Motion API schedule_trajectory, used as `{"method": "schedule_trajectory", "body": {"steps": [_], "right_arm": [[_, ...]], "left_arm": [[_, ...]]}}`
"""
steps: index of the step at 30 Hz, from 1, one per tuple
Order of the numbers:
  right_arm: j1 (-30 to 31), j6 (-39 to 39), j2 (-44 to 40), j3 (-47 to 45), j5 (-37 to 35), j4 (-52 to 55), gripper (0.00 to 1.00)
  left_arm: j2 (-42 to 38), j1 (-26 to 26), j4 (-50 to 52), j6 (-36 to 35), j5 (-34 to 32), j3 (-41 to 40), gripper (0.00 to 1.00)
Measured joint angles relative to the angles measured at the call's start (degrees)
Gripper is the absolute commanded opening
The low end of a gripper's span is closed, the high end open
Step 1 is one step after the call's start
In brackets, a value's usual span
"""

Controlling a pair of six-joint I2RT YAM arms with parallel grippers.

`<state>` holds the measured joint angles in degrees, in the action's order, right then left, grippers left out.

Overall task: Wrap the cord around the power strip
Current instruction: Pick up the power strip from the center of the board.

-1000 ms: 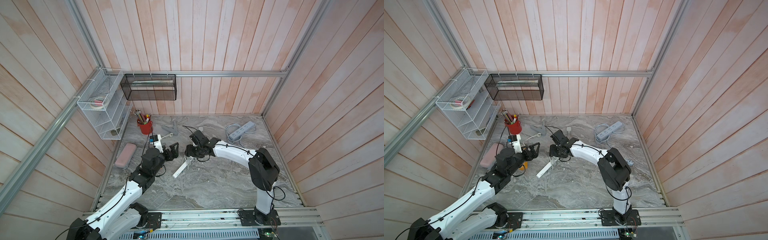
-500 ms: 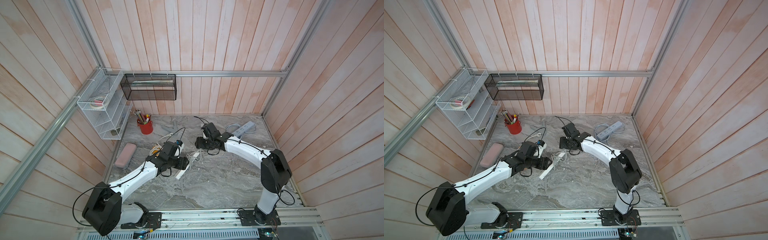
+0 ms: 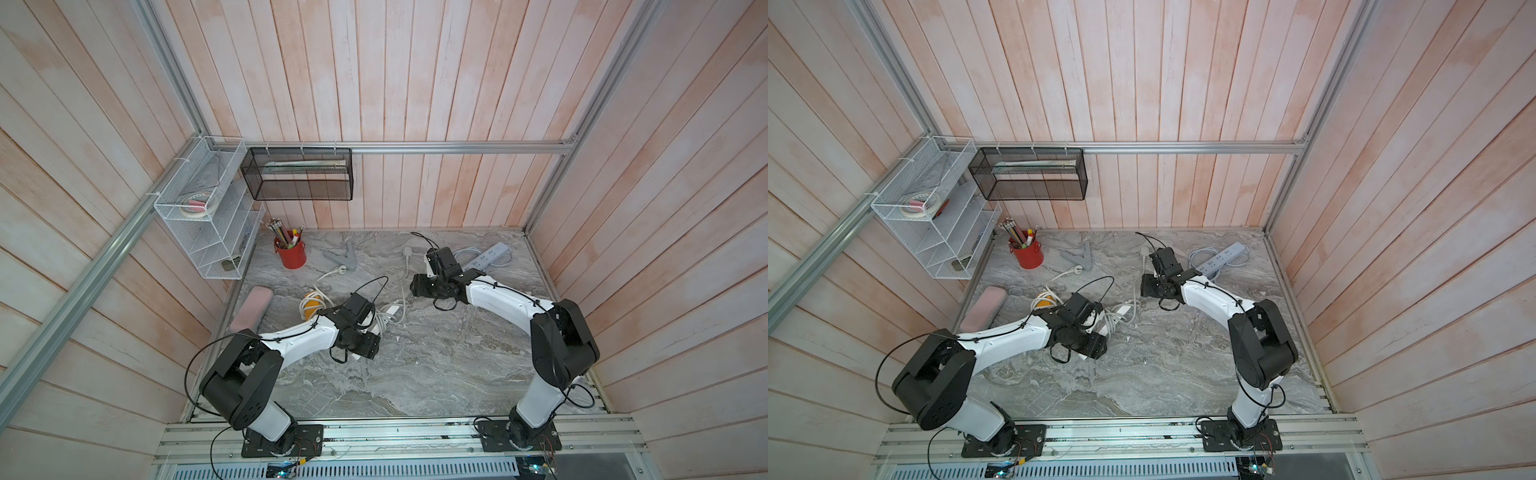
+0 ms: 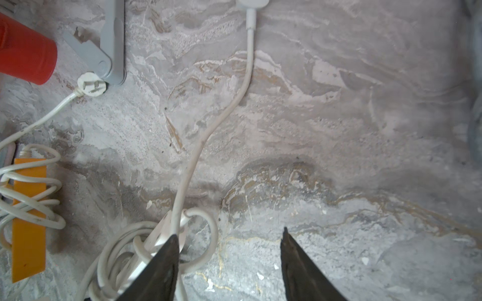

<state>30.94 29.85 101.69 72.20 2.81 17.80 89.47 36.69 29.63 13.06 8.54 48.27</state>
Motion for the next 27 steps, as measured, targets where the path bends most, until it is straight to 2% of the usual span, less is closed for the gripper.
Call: {"method": "schedule_trajectory", "body": {"steps": [5,8,11,14,16,19,22,27], "right_arm": [[-0.2,-2.8,5.6,5.9,-0.5,-0.2,0.6],[-0.3,-8.5,6.6,7.1,-5.7,-0.2,0.56],[-1.2,-17.1,4.4,2.6,-10.9,-4.3,0.56],[-2.7,-29.8,-0.5,-7.5,-11.5,-11.5,0.63],[-3.3,-41.4,-3.5,-14.5,-9.1,-16.4,0.67],[-3.4,-56.3,-3.7,-18.5,-4.4,-20.5,0.67],[-4.5,-66.1,-0.9,-15.4,1.6,-22.3,0.66],[-6.8,-77.0,5.2,-6.5,8.6,-26.3,0.65]], "left_arm": [[0.1,1.6,-0.6,-0.5,-3.5,-0.2,0.65],[0.1,2.3,-1.4,-0.5,-5.7,-0.9,0.58],[0.1,2.4,-1.9,-0.4,-8.3,-1.8,0.52],[0.0,2.5,-2.4,-0.2,-9.4,-2.1,0.49],[-0.2,2.5,-2.8,-0.4,-9.7,-2.4,0.47],[-0.5,2.5,-3.3,-0.4,-10.1,-2.8,0.46],[-1.0,2.5,-3.6,-0.4,-10.1,-3.2,0.45],[-1.4,2.5,-3.8,-0.4,-10.3,-3.5,0.44]]}}
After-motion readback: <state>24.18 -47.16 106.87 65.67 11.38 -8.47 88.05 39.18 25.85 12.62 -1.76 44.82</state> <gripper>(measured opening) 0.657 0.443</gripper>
